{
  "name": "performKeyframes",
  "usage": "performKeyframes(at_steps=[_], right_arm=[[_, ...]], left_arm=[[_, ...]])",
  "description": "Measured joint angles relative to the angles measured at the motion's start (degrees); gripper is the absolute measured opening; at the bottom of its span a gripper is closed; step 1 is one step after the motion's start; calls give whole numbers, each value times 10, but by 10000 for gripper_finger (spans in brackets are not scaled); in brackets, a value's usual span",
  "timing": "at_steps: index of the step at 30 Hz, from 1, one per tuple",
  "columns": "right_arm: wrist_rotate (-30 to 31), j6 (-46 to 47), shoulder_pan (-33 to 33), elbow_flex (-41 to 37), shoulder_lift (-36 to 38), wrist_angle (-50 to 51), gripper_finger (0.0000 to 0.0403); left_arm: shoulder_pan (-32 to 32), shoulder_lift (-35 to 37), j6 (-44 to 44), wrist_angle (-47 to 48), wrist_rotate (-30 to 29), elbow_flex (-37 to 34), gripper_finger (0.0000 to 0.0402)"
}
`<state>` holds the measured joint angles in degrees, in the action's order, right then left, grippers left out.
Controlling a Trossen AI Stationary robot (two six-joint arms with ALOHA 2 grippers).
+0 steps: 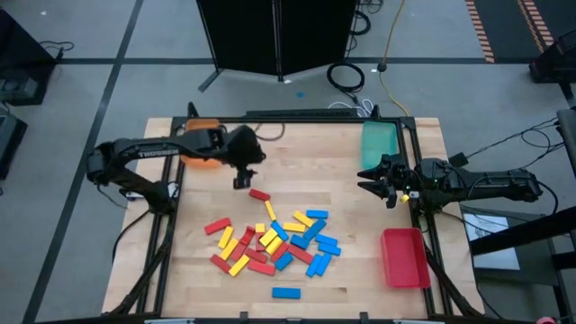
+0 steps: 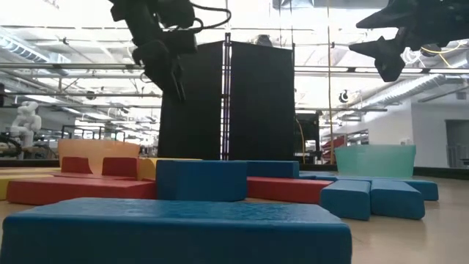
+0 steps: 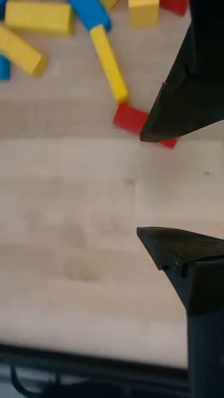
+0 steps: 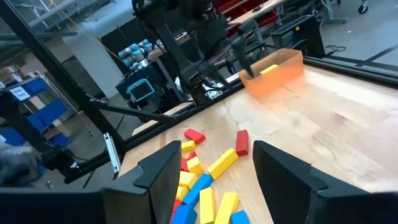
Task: Sort blocks
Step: Put the yellow block into the orange bin
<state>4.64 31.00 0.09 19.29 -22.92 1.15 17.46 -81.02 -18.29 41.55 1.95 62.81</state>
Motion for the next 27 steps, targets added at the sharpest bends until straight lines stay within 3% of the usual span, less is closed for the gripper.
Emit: performKeyframes(at_steps=[13, 27], right_arm=[[-1, 10, 0, 0, 0, 4, 194], [-2, 13, 0, 0, 0, 4, 194]], left_arm=[[-77, -40, 10, -17, 19, 0, 232], [-162, -55, -80, -37, 38, 0, 232]])
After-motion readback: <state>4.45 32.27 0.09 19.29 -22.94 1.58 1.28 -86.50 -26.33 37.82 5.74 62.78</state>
